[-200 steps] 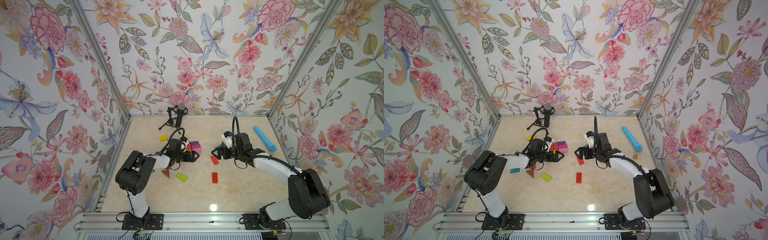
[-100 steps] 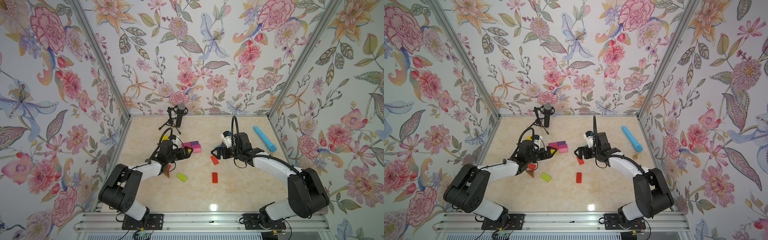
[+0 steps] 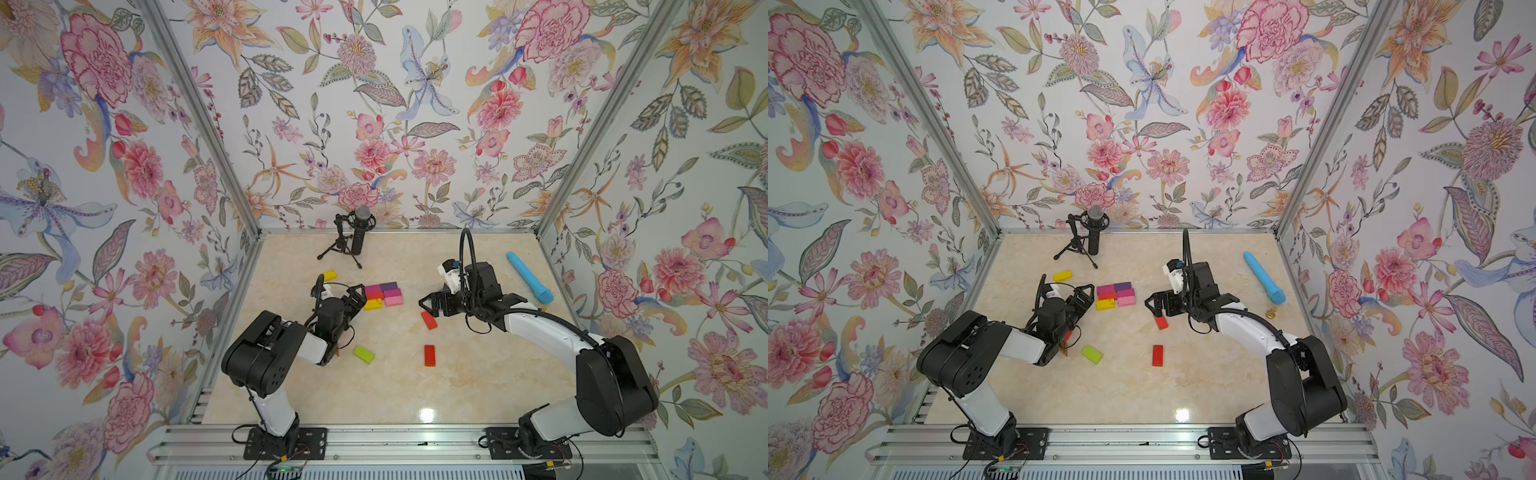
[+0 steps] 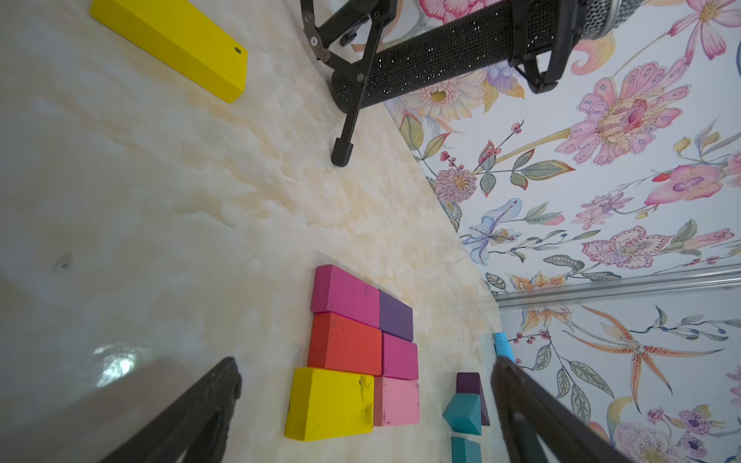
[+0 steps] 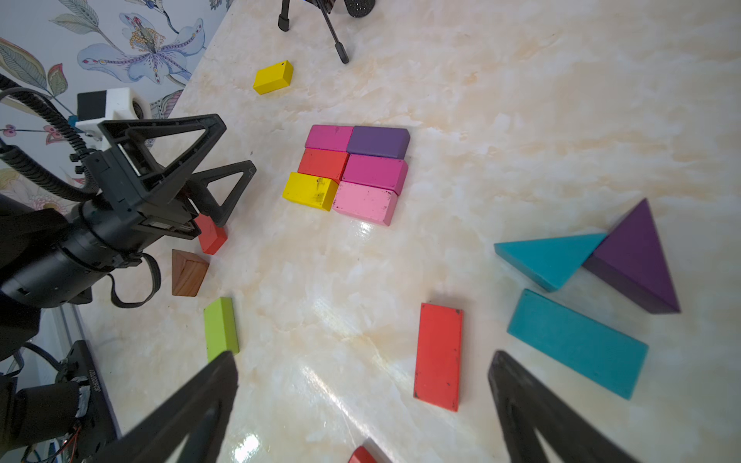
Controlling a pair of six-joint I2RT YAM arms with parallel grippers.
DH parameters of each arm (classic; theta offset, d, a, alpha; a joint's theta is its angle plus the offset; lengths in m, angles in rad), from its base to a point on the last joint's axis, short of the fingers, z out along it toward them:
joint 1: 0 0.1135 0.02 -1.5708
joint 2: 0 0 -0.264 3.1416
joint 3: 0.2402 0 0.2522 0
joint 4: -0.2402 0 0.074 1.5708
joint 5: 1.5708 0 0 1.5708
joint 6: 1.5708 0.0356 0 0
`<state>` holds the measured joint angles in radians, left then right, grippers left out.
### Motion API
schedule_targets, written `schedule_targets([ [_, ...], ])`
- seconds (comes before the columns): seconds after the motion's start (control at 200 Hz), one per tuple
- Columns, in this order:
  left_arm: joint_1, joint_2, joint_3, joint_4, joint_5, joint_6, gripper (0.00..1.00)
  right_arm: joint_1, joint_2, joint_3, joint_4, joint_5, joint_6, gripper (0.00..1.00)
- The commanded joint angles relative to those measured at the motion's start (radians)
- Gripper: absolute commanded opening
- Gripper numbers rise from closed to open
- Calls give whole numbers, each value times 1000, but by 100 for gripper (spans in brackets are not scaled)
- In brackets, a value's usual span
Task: Assemble a piece of candy with building blocks
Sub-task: Assemble the building blocks at the center of the board.
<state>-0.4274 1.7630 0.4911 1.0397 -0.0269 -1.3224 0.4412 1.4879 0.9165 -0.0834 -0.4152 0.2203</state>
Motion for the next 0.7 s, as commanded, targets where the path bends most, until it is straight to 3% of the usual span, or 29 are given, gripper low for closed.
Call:
schedule_targets([
  [0.0, -14, 41, 39, 95, -118, -75, 99, 4, -9, 17, 14, -26, -13, 100],
  [0.36, -16, 199, 188, 79, -133, -117, 99, 1, -6, 11, 50, -52, 3, 100],
  [0.696, -23, 259, 307, -6, -157, -120, 99, -16, -6, 3, 59, -63, 2, 100],
])
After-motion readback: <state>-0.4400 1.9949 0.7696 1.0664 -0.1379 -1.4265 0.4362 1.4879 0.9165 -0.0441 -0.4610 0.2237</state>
